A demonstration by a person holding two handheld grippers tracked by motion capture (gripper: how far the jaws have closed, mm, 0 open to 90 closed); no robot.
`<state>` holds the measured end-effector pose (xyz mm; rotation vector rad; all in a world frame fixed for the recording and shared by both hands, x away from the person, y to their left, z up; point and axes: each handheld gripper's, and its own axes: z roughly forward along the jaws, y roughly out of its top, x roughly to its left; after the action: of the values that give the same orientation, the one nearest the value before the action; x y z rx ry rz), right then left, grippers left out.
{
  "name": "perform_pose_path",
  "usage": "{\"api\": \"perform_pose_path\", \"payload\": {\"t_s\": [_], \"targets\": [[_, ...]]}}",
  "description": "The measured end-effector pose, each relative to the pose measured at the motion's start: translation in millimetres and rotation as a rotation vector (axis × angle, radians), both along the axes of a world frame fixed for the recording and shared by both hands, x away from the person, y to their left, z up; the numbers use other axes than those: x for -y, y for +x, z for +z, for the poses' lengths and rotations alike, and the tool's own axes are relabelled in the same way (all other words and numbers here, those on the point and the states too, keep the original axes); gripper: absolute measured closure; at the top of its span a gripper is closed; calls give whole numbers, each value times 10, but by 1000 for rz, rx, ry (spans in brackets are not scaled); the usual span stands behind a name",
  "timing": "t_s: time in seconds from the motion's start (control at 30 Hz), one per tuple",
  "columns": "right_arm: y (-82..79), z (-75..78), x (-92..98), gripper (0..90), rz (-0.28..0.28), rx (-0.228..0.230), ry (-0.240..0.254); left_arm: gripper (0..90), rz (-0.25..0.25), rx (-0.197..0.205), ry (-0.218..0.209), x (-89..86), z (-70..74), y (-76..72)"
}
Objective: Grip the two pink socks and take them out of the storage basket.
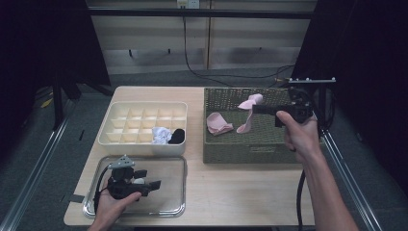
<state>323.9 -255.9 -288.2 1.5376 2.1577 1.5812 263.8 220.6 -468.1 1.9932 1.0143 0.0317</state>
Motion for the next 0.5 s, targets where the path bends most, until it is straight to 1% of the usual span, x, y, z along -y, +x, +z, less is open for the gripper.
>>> {"api": "perform_pose_path", "payload": {"t_s": [0.17,0.23,0.3,0.5], "targets": [[-111,28,-26,882,10,17,16,210,-1,0,3,3,-1,0],[-154,42,-45,882,18,16,17,210,-10,-2,12,0,-5,-2],[-190,48,-56,881,26,13,32,210,-7,3,11,-2,-2,-9],[-339,43,-128,881,48,33,19,210,-10,3,15,15,-7,-10]]}}
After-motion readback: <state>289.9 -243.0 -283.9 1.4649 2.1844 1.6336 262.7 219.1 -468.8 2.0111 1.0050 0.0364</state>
